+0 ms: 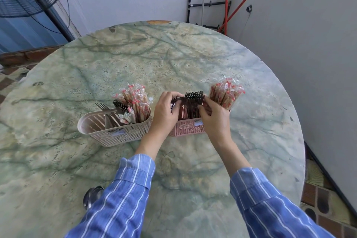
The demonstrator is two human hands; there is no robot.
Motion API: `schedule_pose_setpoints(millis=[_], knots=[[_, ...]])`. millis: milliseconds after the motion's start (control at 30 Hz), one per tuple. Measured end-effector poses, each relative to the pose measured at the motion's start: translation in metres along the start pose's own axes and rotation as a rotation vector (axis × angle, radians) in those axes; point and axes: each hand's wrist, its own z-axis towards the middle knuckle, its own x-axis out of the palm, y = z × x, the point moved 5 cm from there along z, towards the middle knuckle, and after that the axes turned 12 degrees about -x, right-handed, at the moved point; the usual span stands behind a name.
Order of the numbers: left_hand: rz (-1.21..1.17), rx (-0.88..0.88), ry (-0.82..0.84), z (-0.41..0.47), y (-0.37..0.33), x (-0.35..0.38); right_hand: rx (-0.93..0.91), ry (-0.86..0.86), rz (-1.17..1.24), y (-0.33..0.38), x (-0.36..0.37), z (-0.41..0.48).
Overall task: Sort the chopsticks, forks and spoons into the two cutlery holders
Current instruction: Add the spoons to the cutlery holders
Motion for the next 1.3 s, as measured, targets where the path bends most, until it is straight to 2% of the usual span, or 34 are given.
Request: schedule_pose_setpoints(millis=[233,567,733,900,1067,1167,1300], knots=[[-0.028,0.012,0.025,0.0,-0.001,0.0,-0.01,0.001,-0.001,0.001,-0.003,0.0],[-0.016,0.044,-0.101,-0.003,0.002,0.004,-0.019,-0.021,-0.011,-0.001,-0.008,-0.001],[0.004,0.03,-0.09,-0.004,0.005,0.003,-0.016,0.008,-0.02,-0.001,-0.008,-0.002],[-0.075,-0.087,-0.032,-0.009,0.006,0.001,-0.061,-0.016,-0.04,0.002,-0.011,-0.006],[-0.176,-0.17,0.017,-0.049,0.015,-0.013,-0.13,-0.131,0.001,0.014,-0.02,-0.036],[-0.218,-0.226,0.049,-0.092,0.025,-0.029,-0.156,-0.059,0.008,0.021,-0.006,-0.072],[-0.144,-0.185,-0.017,-0.148,0.051,-0.067,-0.126,0.11,0.05,0.03,0.035,-0.126]])
